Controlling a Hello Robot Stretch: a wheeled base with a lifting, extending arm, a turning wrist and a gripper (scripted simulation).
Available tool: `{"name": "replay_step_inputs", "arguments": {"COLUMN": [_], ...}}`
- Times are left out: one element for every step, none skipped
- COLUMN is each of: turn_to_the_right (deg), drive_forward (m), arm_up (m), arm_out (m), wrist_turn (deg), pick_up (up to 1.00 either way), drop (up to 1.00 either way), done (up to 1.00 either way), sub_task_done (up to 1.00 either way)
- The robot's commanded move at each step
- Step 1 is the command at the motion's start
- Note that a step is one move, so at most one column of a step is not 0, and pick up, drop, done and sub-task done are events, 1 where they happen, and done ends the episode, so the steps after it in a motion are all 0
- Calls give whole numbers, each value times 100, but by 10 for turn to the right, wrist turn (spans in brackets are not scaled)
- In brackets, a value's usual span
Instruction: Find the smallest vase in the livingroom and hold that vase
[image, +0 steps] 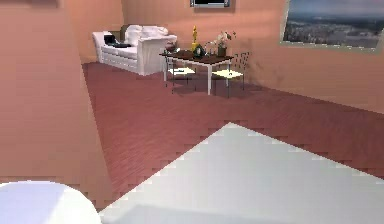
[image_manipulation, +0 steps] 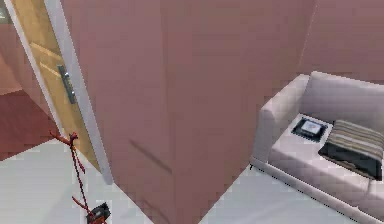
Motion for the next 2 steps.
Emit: {"name": "replay_step_inputs", "arguments": {"turn_to_the_right": [0, -90], "drive_forward": [40, 0], "arm_up": [0, 0], "arm_out": [0, 0], "wrist_turn": [0, 0], "pick_up": [0, 0], "drop": [0, 0], "done": [0, 0], "sub_task_done": [0, 0]}}
